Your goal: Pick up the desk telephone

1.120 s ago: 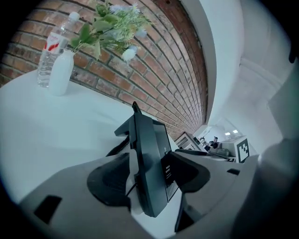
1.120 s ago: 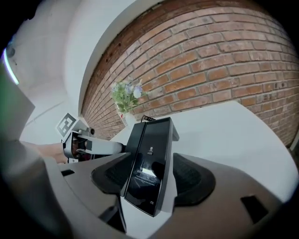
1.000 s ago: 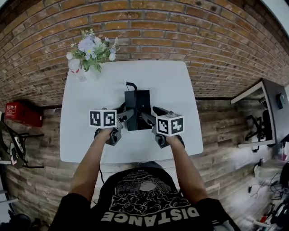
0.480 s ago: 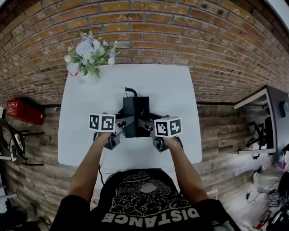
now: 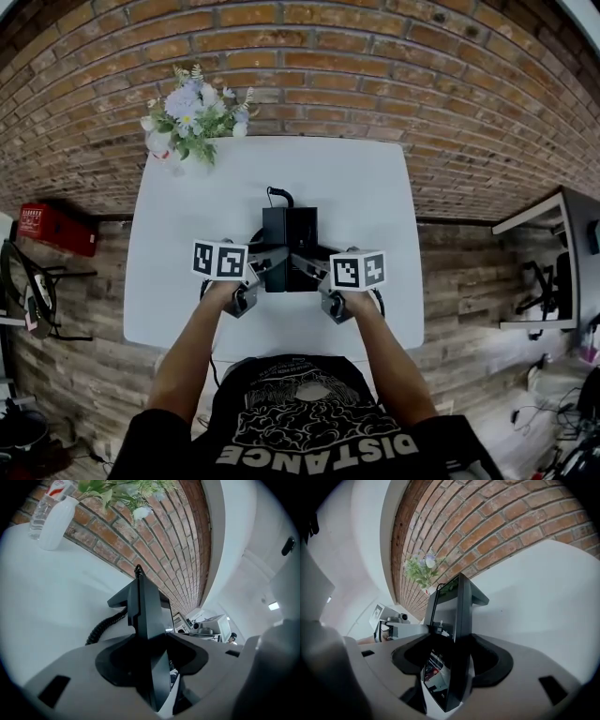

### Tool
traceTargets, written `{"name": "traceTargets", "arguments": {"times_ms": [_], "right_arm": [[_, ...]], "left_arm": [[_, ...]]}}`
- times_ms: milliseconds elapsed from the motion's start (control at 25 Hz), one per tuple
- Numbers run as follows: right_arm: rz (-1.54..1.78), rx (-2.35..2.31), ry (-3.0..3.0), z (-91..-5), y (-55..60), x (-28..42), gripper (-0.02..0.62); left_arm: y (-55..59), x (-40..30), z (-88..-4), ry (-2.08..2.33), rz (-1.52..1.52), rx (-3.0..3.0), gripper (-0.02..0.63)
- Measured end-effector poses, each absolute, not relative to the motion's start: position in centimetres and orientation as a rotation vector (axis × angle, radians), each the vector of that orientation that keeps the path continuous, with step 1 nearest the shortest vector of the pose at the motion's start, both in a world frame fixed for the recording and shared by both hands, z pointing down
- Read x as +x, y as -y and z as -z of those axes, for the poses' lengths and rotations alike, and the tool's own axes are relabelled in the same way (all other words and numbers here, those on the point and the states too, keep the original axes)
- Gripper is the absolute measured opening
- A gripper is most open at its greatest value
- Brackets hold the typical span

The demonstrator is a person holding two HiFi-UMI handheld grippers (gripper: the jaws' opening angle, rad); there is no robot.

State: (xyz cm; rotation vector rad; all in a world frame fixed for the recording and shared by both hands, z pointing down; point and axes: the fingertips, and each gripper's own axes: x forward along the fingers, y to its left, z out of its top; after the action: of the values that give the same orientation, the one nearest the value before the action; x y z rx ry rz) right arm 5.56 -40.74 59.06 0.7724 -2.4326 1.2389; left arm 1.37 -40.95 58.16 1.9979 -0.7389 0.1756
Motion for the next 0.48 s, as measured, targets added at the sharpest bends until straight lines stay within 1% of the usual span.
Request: {"name": "traceTargets", "arguments": {"times_ms": [480], "right_arm": [[-1.196,0.799,2.481,-57.8,40.8,5.5,0.249]], "left_arm": [[40.9,1.1,-57.0,0.809,-0.072,1.980,0.196]]}}
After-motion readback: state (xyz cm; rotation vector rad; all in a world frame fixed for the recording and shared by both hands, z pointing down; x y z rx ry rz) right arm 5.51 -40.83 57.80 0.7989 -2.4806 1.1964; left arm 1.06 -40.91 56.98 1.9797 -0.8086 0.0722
